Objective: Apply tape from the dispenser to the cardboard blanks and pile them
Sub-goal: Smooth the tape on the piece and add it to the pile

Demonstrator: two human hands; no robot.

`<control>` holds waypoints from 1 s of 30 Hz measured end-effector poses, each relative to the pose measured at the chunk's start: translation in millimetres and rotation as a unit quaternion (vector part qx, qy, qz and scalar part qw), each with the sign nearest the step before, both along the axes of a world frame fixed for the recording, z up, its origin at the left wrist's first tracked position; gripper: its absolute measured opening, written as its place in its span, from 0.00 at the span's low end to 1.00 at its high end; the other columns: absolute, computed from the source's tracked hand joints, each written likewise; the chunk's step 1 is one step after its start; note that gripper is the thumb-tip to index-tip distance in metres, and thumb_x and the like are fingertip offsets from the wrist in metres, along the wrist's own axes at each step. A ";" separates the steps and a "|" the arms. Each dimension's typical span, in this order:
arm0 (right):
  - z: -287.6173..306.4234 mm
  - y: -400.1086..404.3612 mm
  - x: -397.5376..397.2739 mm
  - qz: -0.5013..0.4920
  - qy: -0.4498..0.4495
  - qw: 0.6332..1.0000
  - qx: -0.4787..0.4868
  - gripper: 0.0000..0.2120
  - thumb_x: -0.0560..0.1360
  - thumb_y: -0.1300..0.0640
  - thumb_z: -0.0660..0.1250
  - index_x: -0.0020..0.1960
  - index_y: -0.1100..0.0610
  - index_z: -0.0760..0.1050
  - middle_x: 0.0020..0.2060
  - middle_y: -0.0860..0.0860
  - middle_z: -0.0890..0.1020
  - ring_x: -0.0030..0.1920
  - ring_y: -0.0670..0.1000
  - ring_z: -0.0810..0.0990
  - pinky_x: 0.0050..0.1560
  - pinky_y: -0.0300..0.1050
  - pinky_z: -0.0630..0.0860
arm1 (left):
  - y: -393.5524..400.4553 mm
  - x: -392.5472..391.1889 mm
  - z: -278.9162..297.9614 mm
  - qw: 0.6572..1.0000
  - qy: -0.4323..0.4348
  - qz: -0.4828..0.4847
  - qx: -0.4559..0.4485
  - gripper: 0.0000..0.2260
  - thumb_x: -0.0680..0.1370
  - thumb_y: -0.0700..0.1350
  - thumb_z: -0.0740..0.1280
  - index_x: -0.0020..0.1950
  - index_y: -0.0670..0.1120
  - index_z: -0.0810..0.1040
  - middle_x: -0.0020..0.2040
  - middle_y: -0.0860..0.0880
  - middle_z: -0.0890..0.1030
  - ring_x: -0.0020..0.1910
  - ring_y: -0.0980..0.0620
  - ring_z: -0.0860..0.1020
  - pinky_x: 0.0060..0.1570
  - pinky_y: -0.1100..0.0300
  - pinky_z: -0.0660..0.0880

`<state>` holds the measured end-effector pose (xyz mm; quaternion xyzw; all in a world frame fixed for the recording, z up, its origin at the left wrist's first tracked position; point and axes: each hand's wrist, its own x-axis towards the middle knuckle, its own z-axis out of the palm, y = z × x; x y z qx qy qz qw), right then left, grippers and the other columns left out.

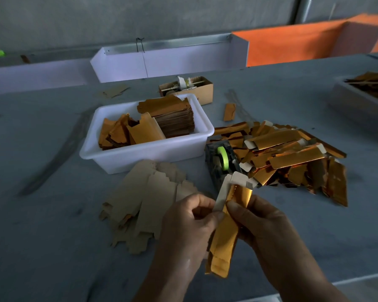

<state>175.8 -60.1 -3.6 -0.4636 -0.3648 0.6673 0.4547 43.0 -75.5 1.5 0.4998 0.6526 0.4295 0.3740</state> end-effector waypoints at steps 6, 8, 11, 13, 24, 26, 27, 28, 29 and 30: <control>-1.3 -0.3 -5.6 -0.043 -0.043 0.998 -0.004 0.06 0.74 0.64 0.65 0.47 0.57 0.80 0.40 0.58 0.84 0.44 0.57 0.83 0.49 0.51 0.80 | -6.3 18.5 0.3 0.959 0.253 0.028 0.123 0.06 0.69 0.43 0.76 0.42 0.52 0.82 0.38 0.54 0.79 0.37 0.55 0.79 0.33 0.65 0.75; 1.2 -0.5 -6.6 -0.047 -0.037 0.998 -0.002 0.06 0.74 0.62 0.65 0.48 0.58 0.80 0.40 0.59 0.84 0.43 0.56 0.82 0.49 0.51 0.79 | -10.1 29.0 -0.6 0.905 0.390 0.003 0.173 0.16 0.57 0.40 0.81 0.42 0.47 0.84 0.35 0.49 0.77 0.33 0.51 0.79 0.27 0.61 0.72; 3.3 -1.3 -6.3 -0.051 -0.026 0.998 -0.006 0.07 0.74 0.58 0.64 0.46 0.57 0.81 0.39 0.56 0.85 0.41 0.51 0.84 0.43 0.45 0.78 | -13.1 38.9 -6.0 0.859 0.480 0.001 0.177 0.19 0.55 0.37 0.74 0.45 0.40 0.85 0.33 0.45 0.78 0.31 0.48 0.78 0.25 0.62 0.71; 1.9 -1.9 -6.5 -0.049 -0.031 0.998 -0.009 0.09 0.76 0.55 0.63 0.46 0.57 0.81 0.40 0.55 0.85 0.42 0.51 0.84 0.42 0.42 0.77 | -13.7 41.8 -12.8 0.859 0.493 -0.020 0.136 0.18 0.58 0.41 0.72 0.47 0.42 0.85 0.33 0.48 0.78 0.30 0.51 0.77 0.26 0.63 0.71; -8.9 -4.0 -2.5 -0.048 -0.067 0.996 -0.037 0.07 0.74 0.61 0.66 0.43 0.65 0.79 0.35 0.61 0.80 0.37 0.57 0.78 0.43 0.49 0.76 | -24.5 35.8 -15.0 0.943 0.318 -0.040 0.092 0.20 0.63 0.47 0.79 0.54 0.55 0.82 0.44 0.56 0.76 0.43 0.57 0.77 0.35 0.74 0.68; -10.3 -5.4 0.1 -0.024 -0.013 0.998 -0.058 0.10 0.72 0.59 0.66 0.46 0.67 0.78 0.35 0.60 0.79 0.37 0.56 0.78 0.44 0.48 0.76 | -20.9 27.0 -12.9 0.984 0.175 0.010 0.011 0.09 0.74 0.52 0.70 0.53 0.60 0.77 0.47 0.60 0.76 0.46 0.64 0.75 0.39 0.75 0.68; -11.3 -6.2 0.9 -0.016 0.005 0.998 -0.065 0.12 0.69 0.58 0.67 0.46 0.67 0.77 0.35 0.60 0.78 0.38 0.55 0.77 0.45 0.47 0.76 | -18.2 21.5 -14.6 0.995 0.087 0.017 -0.037 0.05 0.74 0.53 0.70 0.49 0.58 0.78 0.44 0.59 0.79 0.43 0.65 0.77 0.36 0.74 0.69; -12.8 -7.0 1.4 -0.013 0.016 0.997 -0.069 0.14 0.67 0.56 0.67 0.46 0.67 0.77 0.34 0.59 0.77 0.37 0.55 0.77 0.44 0.47 0.76 | -15.9 16.3 -15.2 0.997 0.010 0.014 -0.078 0.04 0.73 0.52 0.71 0.45 0.56 0.79 0.39 0.57 0.81 0.38 0.66 0.78 0.32 0.73 0.69; -13.5 -7.5 1.7 -0.010 0.023 0.997 -0.071 0.15 0.66 0.56 0.67 0.46 0.67 0.77 0.33 0.58 0.75 0.36 0.54 0.76 0.42 0.46 0.76 | -14.0 11.7 -13.9 0.993 -0.049 0.005 -0.108 0.03 0.73 0.51 0.72 0.43 0.54 0.80 0.35 0.57 0.82 0.33 0.65 0.78 0.29 0.73 0.69; -13.8 -7.8 1.5 -0.007 0.023 0.997 -0.070 0.15 0.66 0.55 0.67 0.46 0.67 0.77 0.31 0.57 0.75 0.34 0.53 0.76 0.39 0.45 0.76 | -13.0 8.7 -12.2 0.988 -0.079 -0.010 -0.133 0.03 0.73 0.50 0.72 0.42 0.52 0.80 0.31 0.57 0.81 0.29 0.65 0.78 0.27 0.72 0.68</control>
